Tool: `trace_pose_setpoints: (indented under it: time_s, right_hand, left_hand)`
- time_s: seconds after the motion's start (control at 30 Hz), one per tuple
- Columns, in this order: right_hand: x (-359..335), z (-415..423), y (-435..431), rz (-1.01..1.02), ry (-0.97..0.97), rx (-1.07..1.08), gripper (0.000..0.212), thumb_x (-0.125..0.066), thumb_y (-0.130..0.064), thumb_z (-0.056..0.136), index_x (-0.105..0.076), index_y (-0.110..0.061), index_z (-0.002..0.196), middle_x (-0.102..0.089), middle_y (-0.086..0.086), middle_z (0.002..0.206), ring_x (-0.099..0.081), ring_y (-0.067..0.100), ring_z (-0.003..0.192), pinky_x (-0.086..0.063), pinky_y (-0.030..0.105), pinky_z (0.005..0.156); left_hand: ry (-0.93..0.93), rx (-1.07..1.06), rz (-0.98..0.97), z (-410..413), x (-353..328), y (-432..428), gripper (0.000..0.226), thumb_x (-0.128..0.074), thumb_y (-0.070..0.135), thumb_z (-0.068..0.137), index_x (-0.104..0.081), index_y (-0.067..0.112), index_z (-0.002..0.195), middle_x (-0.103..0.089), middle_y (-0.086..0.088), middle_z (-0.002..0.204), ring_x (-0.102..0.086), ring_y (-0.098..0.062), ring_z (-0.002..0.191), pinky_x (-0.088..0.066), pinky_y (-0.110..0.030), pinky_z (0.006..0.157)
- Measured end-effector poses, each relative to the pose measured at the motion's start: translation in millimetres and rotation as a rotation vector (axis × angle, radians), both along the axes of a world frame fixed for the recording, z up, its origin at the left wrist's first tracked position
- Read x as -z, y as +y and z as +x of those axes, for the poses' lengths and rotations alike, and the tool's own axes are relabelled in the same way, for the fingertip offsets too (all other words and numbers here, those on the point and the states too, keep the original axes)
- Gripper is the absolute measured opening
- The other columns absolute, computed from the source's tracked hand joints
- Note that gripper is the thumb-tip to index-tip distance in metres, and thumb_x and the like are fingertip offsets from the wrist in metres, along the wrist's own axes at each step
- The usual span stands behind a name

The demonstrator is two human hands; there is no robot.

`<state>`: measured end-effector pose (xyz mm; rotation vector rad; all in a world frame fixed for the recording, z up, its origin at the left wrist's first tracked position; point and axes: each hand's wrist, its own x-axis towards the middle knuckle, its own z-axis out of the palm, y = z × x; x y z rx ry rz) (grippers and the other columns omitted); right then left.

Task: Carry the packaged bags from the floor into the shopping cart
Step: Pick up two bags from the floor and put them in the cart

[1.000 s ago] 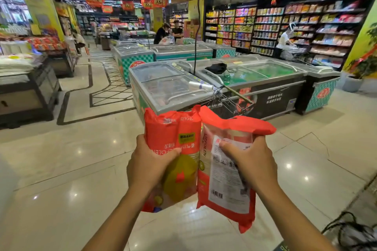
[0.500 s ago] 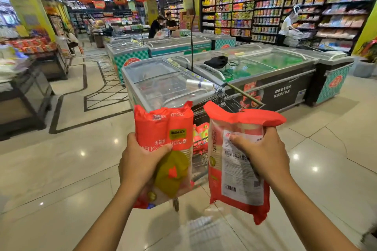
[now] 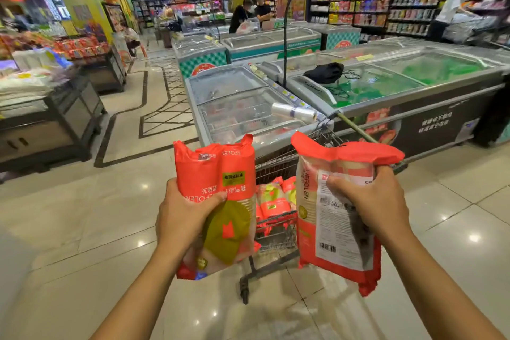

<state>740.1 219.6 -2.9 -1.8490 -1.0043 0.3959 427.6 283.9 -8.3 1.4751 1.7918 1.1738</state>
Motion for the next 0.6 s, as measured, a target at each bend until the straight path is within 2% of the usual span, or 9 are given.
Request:
trace_pose_setpoints:
  time_s: [0.1, 0.23, 0.3, 0.37, 0.47, 0.53, 0.6]
  right_hand:
    - [7, 15, 40, -0.009, 0.011, -0.013, 0.073, -0.080, -0.070, 0.057, -0.059, -0.027, 0.112, -0.071, -0.009, 0.102, -0.067, 0.025, 0.097, -0.054, 0.051, 0.090]
    - [24, 33, 98, -0.008, 0.024, -0.051, 0.077, -0.078, -0.074, 0.051, -0.061, -0.030, 0.112, -0.073, -0.011, 0.099, -0.070, 0.021, 0.094, -0.056, 0.051, 0.087]
    - [32, 42, 130, 0.000, 0.034, -0.057, 0.075, -0.080, -0.074, 0.052, -0.060, -0.033, 0.111, -0.074, -0.011, 0.097, -0.071, 0.021, 0.092, -0.057, 0.051, 0.085]
    - [42, 50, 166, -0.003, 0.037, -0.074, 0.071, -0.082, -0.072, 0.052, -0.059, -0.033, 0.108, -0.074, -0.009, 0.092, -0.071, 0.022, 0.085, -0.059, 0.052, 0.080]
    - [56, 59, 226, -0.008, 0.060, -0.112, 0.065, -0.086, -0.066, 0.055, -0.063, -0.031, 0.105, -0.073, -0.009, 0.082, -0.068, 0.020, 0.071, -0.060, 0.054, 0.074]
    - [64, 64, 266, -0.027, 0.052, -0.155, 0.063, -0.087, -0.063, 0.058, -0.066, -0.030, 0.108, -0.076, -0.012, 0.089, -0.072, 0.014, 0.080, -0.059, 0.050, 0.080]
    - [75, 71, 303, -0.061, 0.056, -0.181, 0.063, -0.087, -0.061, 0.059, -0.067, -0.029, 0.109, -0.077, -0.012, 0.093, -0.074, 0.011, 0.083, -0.059, 0.046, 0.081]
  left_hand:
    - [-0.011, -0.015, -0.023, 13, 11, 36, 0.083, -0.084, 0.066, 0.046, -0.050, 0.031, 0.113, -0.061, 0.015, 0.095, -0.065, -0.020, 0.087, -0.056, -0.043, 0.082]
    - [-0.045, 0.003, -0.053, 30, 32, 93, 0.082, -0.089, 0.063, 0.052, -0.051, 0.032, 0.118, -0.063, 0.015, 0.099, -0.067, -0.018, 0.088, -0.059, -0.047, 0.084]
    - [-0.066, 0.011, -0.069, 39, 43, 126, 0.085, -0.087, 0.066, 0.049, -0.050, 0.033, 0.118, -0.064, 0.012, 0.101, -0.068, -0.019, 0.089, -0.059, -0.048, 0.084]
    - [-0.109, 0.025, -0.095, 46, 57, 164, 0.085, -0.090, 0.063, 0.050, -0.050, 0.034, 0.119, -0.066, 0.010, 0.104, -0.069, -0.020, 0.090, -0.060, -0.049, 0.084]
    - [-0.160, 0.039, -0.122, 59, 78, 224, 0.075, -0.093, 0.055, 0.061, -0.047, 0.037, 0.117, -0.064, 0.017, 0.101, -0.069, -0.017, 0.089, -0.060, -0.045, 0.082]
    - [-0.147, 0.049, -0.144, 71, 92, 262, 0.077, -0.092, 0.057, 0.061, -0.044, 0.038, 0.118, -0.061, 0.019, 0.101, -0.066, -0.018, 0.091, -0.056, -0.043, 0.085]
    - [-0.139, 0.072, -0.186, 80, 108, 297, 0.083, -0.092, 0.060, 0.057, -0.044, 0.036, 0.120, -0.061, 0.014, 0.107, -0.063, -0.019, 0.094, -0.053, -0.040, 0.087]
